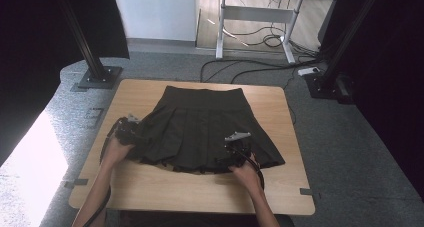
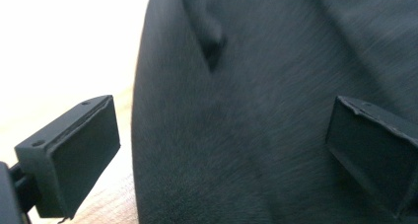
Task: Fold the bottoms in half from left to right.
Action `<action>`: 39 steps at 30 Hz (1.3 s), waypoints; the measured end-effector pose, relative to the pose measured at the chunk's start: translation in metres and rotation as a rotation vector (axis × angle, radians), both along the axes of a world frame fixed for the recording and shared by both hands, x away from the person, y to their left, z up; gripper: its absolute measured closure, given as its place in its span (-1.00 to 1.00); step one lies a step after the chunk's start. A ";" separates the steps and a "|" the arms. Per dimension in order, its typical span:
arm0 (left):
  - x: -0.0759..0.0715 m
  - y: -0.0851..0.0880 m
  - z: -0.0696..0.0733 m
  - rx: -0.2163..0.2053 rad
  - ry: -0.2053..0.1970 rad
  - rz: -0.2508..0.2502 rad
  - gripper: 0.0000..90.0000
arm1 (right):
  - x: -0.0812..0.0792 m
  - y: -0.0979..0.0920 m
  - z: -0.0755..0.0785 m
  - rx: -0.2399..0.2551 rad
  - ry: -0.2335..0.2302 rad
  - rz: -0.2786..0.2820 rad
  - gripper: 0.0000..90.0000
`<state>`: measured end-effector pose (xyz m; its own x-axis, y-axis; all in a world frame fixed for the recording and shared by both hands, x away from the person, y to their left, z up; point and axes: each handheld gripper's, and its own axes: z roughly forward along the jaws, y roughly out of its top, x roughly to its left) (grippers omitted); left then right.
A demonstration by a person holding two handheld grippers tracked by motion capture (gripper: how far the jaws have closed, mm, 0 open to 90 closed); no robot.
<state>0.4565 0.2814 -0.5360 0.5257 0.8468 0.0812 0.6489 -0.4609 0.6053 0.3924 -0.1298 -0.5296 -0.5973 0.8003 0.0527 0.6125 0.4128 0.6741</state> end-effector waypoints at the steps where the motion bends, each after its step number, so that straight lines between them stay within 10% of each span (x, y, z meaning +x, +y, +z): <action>1: -0.001 0.002 -0.003 -0.032 -0.003 -0.001 -1.00 | 0.000 -0.001 -0.003 -0.002 0.004 -0.003 -0.97; 7: -0.008 0.007 -0.011 -0.124 -0.005 0.027 -0.99 | -0.003 -0.005 -0.015 -0.025 -0.007 -0.016 -0.98; 14: -0.032 -0.004 -0.006 -0.123 -0.009 0.042 -0.67 | -0.009 -0.011 -0.018 -0.049 -0.026 -0.018 -1.00; 33: -0.129 -0.062 -0.008 -0.126 -0.011 -0.002 -0.70 | -0.025 -0.085 -0.019 -0.041 -0.015 0.007 -1.00; 39: -0.151 -0.085 -0.009 -0.121 0.023 -0.114 -0.96 | -0.020 -0.116 -0.020 -0.019 -0.020 -0.016 -1.00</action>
